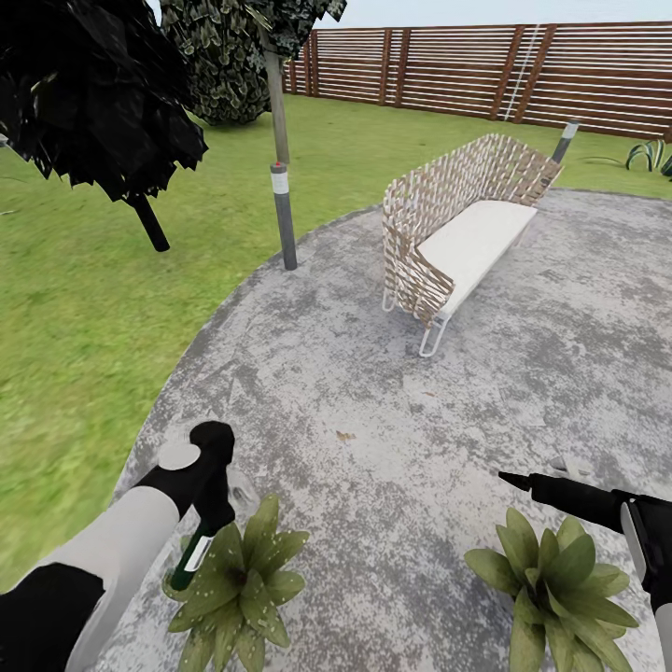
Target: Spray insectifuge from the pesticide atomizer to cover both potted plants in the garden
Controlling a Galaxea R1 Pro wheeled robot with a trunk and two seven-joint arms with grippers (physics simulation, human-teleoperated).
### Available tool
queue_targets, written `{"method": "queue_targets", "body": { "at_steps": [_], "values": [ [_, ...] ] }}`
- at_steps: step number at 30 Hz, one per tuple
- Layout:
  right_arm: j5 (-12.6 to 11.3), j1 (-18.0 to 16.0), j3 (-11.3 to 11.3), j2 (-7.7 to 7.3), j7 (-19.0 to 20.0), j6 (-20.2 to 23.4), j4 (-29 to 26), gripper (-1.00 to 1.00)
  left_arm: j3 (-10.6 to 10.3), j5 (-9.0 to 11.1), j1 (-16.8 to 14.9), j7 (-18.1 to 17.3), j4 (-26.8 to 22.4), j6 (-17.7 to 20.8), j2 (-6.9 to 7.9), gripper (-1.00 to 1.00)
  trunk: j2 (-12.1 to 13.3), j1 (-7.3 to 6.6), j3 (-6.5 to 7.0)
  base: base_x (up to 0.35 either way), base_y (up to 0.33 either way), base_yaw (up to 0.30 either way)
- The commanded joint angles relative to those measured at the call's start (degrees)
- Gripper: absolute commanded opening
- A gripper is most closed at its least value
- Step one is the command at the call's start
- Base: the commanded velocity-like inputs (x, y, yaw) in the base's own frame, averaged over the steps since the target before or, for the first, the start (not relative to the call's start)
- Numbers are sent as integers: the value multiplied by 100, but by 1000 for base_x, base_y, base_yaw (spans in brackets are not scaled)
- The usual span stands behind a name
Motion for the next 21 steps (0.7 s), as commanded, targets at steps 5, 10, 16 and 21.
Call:
{"method": "queue_targets", "body": {
  "at_steps": [5, 10, 16, 21],
  "values": [
    [60, -6, -19, 2, 54, 19, -6, 100, -559, -25, -3, -136, -7, 59, 5, -100, -2, 0, -20, 0, 0, 87],
    [60, -6, -19, 4, 54, 19, -6, 100, -593, -29, -3, -136, -7, 58, 22, -100, -2, 0, -28, 0, 0, 42],
    [60, -6, -19, -3, 54, 19, -6, 100, -588, -753, -3, -136, -7, 42, 36, -100, -2, 0, -28, 0, 0, 2],
    [60, -6, -19, 0, 54, 19, -6, 100, -572, -1117, -3, -136, -7, 42, 18, -100, -2, 0, -28, 0, 0, 0]
  ]
}}
